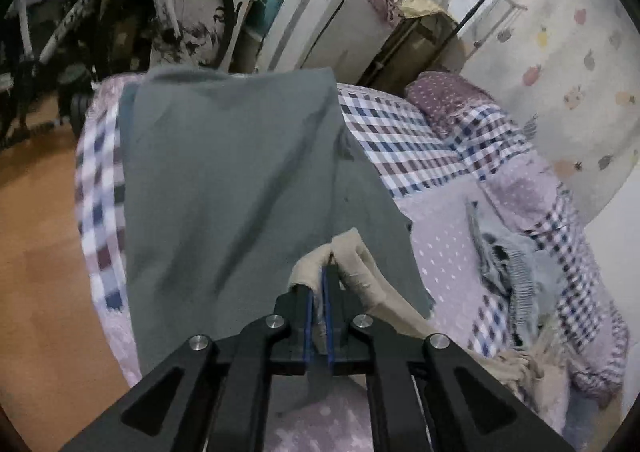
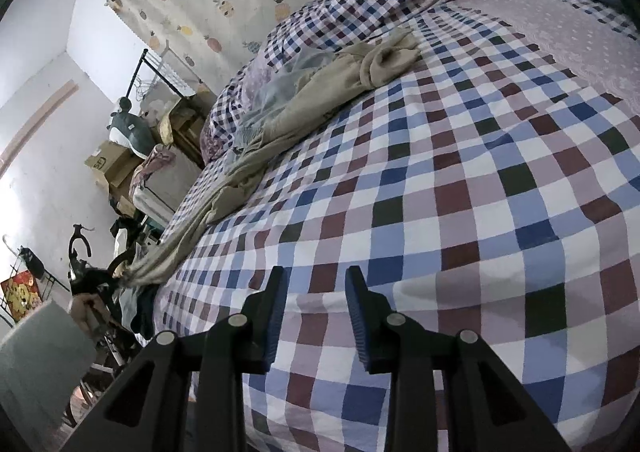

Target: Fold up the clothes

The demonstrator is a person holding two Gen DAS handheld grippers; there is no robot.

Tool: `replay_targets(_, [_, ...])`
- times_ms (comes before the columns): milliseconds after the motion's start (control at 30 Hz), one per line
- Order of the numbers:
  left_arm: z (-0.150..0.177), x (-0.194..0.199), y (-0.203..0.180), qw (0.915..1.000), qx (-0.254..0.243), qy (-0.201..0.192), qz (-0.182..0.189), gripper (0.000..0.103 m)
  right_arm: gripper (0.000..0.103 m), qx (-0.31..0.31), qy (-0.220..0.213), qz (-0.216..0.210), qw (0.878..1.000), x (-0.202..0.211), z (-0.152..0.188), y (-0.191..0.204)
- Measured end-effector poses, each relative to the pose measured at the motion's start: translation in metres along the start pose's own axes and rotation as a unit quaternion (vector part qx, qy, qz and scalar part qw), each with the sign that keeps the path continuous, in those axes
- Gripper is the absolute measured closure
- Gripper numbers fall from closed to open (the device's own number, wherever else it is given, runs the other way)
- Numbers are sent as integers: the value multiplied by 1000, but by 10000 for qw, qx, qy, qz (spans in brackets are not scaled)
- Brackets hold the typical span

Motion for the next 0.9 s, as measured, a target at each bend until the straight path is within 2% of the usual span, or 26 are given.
replay_targets(67, [8, 4, -2, 9998, 110, 15, 187, 69, 67, -34, -10, -12, 10000, 1, -1, -2])
replay_targets(100, [12, 7, -5, 9995, 134, 24, 284, 63, 67, -43, -16, -21, 10000, 1, -2, -2])
replay_targets(167, [18, 13, -12, 9987, 177, 34, 471, 41, 66, -39, -38, -34, 10000, 3, -3, -1])
replay_targets(233, [19, 21, -20, 9979, 175, -8, 623, 34, 64, -57, -57, -45, 10000, 3, -4, -2])
replay_targets(333, [17, 30, -22, 9965, 256, 45, 795, 32, 63, -103, -70, -51, 9999, 4, -7, -3])
replay_targets(400, [17, 27, -16, 9955, 351, 232, 851, 32, 62, -134, -79, -58, 9999, 4, -8, -4])
replay_targets(600, [43, 19, 8, 9845, 886, 1173, 959, 27, 62, -167, -109, -82, 9998, 5, -11, -5])
replay_targets(667, [50, 20, 15, 9806, 960, 1414, 963, 26, 61, -185, -113, -89, 9997, 6, -12, -6])
replay_targets(733, [57, 23, 19, 9766, 1001, 1615, 1003, 18, 61, -195, -120, -100, 9997, 7, -13, -6])
replay_targets(800, [66, 25, 18, 9697, 978, 1944, 1108, 18, 61, -210, -129, -113, 9996, 8, -13, -6])
replay_targets(867, [68, 30, 20, 9676, 905, 2085, 1096, 17, 61, -220, -125, -125, 9996, 8, -13, -6])
replay_targets(900, [66, 35, 22, 9685, 902, 2036, 1118, 17, 61, -227, -130, -130, 9996, 9, -14, -6])
Point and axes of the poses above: each gripper's, at about its wrist camera, not at the fingertips, and x roughly against the way its jaws point, y to its left, z to its underside, the point moved 10 cm from there along -x, roughly the way its jaws point, and after that the axes turned 14 degrees about z, right-handed, at the moved point
